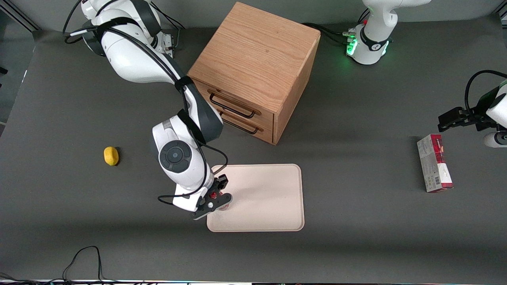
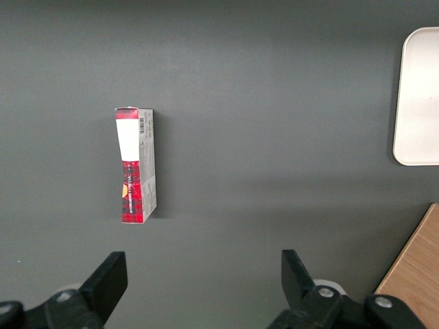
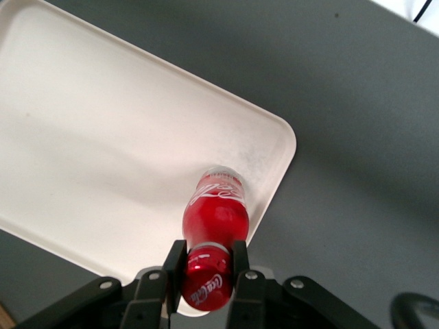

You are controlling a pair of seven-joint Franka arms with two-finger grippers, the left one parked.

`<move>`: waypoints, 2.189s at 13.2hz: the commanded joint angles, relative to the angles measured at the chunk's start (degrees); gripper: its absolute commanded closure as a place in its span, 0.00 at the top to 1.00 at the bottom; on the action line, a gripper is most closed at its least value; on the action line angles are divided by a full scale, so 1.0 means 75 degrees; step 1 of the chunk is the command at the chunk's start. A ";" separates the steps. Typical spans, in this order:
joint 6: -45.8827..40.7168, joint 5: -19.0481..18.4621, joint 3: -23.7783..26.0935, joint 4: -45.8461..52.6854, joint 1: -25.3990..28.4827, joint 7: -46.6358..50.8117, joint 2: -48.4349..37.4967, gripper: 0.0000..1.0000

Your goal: Place coke bottle on tray

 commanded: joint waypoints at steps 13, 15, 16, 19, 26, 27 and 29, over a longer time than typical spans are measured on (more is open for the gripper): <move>0.0132 -0.0092 0.0031 0.0258 0.0005 0.0117 -0.0145 1.00; -0.0591 -0.0045 0.0031 0.0258 0.0040 0.0128 -0.0695 1.00; -0.1071 -0.0045 0.0031 0.0258 0.0029 0.0140 -0.1000 1.00; -0.2360 -0.0068 0.0008 0.0247 -0.0030 0.0128 -0.1960 1.00; -0.3632 -0.0069 -0.0238 -0.1260 -0.0497 -0.0012 -0.4151 1.00; -0.3434 -0.0034 -0.0238 -0.1671 -0.0731 -0.0012 -0.4503 1.00; -0.3047 0.0037 -0.0227 -0.2608 -0.1398 -0.0012 -0.5194 1.00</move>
